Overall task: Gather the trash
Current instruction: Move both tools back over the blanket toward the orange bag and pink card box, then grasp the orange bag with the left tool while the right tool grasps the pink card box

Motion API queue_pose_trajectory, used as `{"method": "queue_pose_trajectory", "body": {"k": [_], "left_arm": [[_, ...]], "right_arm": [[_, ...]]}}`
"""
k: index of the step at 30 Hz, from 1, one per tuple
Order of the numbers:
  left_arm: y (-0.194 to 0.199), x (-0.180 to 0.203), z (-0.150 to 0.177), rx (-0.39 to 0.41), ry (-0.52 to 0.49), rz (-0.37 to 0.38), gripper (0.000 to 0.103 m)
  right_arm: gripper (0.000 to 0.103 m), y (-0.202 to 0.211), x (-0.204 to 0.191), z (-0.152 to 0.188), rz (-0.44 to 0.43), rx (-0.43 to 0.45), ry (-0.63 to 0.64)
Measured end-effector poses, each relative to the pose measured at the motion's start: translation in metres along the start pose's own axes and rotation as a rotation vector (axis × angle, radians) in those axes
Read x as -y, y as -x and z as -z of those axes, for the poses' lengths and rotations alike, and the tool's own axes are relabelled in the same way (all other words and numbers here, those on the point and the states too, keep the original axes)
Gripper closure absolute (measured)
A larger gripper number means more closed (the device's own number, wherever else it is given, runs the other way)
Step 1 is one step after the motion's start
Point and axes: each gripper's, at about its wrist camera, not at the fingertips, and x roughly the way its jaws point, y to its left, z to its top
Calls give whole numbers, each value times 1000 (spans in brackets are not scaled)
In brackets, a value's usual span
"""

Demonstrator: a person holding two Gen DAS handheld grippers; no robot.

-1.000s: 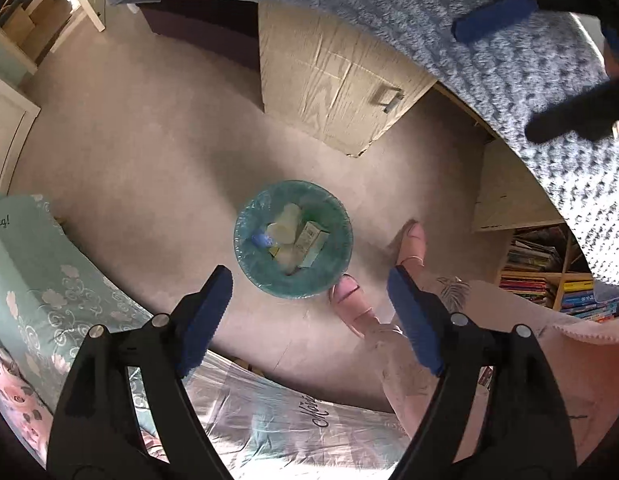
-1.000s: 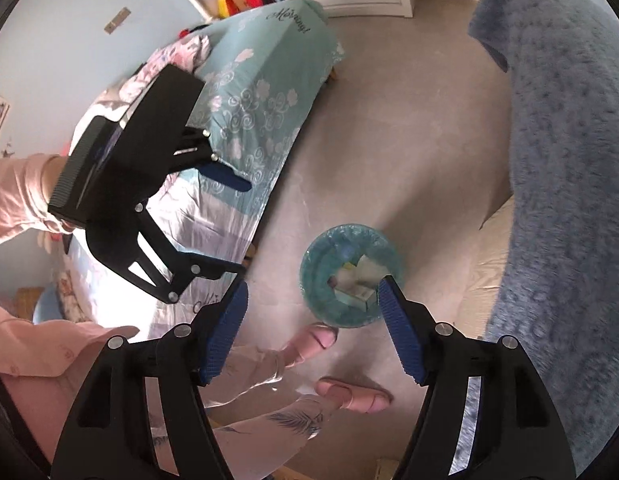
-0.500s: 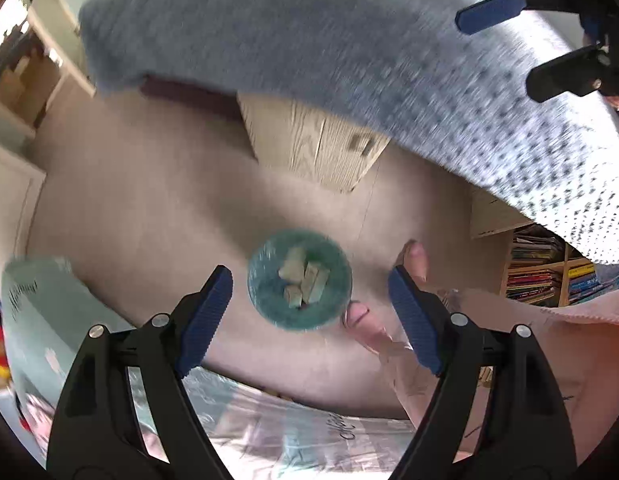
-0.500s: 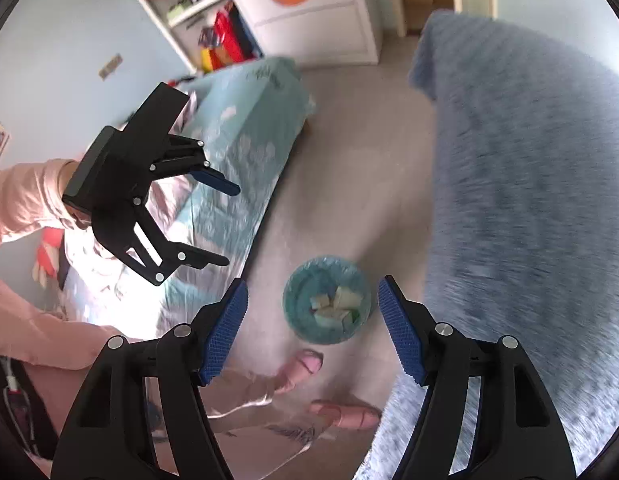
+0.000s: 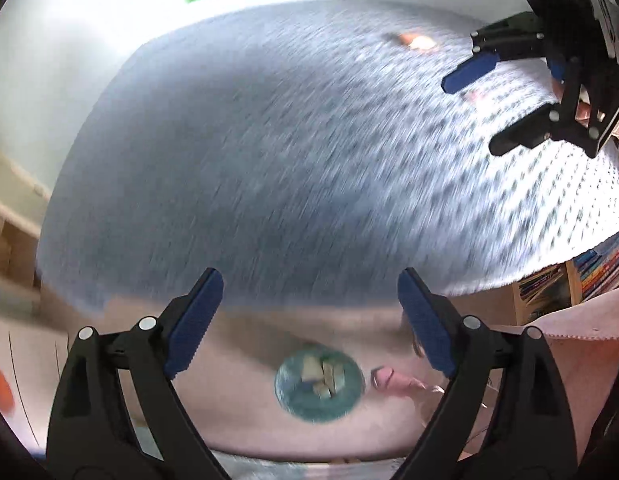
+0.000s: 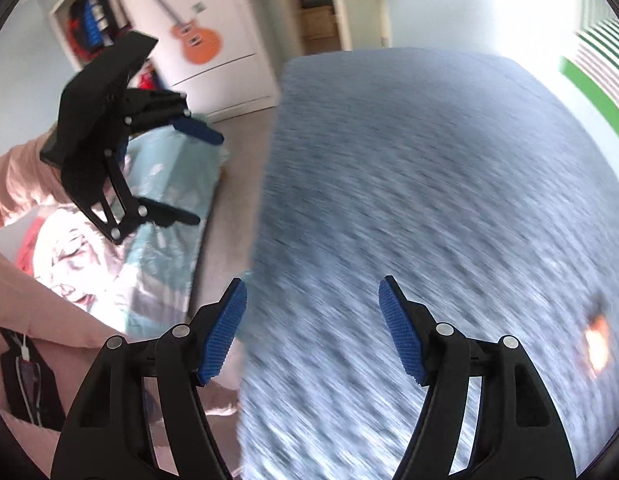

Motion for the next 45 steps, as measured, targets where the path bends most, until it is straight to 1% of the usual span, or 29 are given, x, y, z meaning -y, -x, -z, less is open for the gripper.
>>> {"method": "queue_pose_trajectory", "body": {"k": [3, 4, 7, 8, 11, 13, 17, 22, 27, 30, 32, 34, 37, 38, 39, 41, 43, 44, 45], "left_arm": [[-15, 12, -42, 21, -59, 40, 12], [-21, 18, -59, 31, -80, 56, 12], [-40, 38, -102, 54, -145, 80, 12], [-48, 45, -117, 56, -165, 85, 12], [-71, 64, -155, 58, -219, 107, 11], [-82, 76, -173, 63, -249, 117, 11], [-108, 93, -210, 53, -307, 176, 11], [-135, 112, -244, 46, -448, 221, 11], [-160, 121, -274, 34, -540, 271, 11], [-176, 127, -290, 31, -609, 279, 11], [-187, 133, -301, 37, -659, 273, 11], [-198, 138, -310, 29, -695, 279, 11], [-213, 147, -320, 31, -749, 272, 12], [-217, 149, -323, 29, -756, 279, 12], [-221, 151, -325, 28, -761, 287, 13], [-228, 155, -330, 34, -778, 297, 19], [-234, 160, -332, 23, -793, 312, 34], [-237, 161, -333, 13, -794, 318, 36], [-240, 162, -333, 2, -795, 325, 37]], "right_arm": [[34, 25, 37, 30, 50, 2, -59], [34, 27, 43, 35, 61, -1, -71], [34, 45, 76, 64, 90, -8, -136], [34, 47, 81, 66, 95, -10, -151], [34, 55, 102, 87, 113, -12, -171], [34, 55, 110, 98, 117, -22, -187], [34, 53, 124, 108, 115, -35, -221], [34, 39, 132, 119, 130, -48, -265], [35, 24, 135, 123, 154, -43, -284], [37, 15, 140, 125, 177, -53, -288], [43, 12, 144, 127, 181, -53, -303], [43, 10, 146, 127, 191, -48, -311], [44, 6, 143, 125, 225, -52, -272], [47, 4, 142, 125, 225, -54, -263], [50, 2, 142, 124, 226, -54, -257], [52, 0, 141, 124, 227, -46, -245], [54, 0, 138, 125, 231, -42, -230], [54, 0, 136, 125, 236, -40, -223], [54, 2, 135, 127, 238, -45, -218]]}}
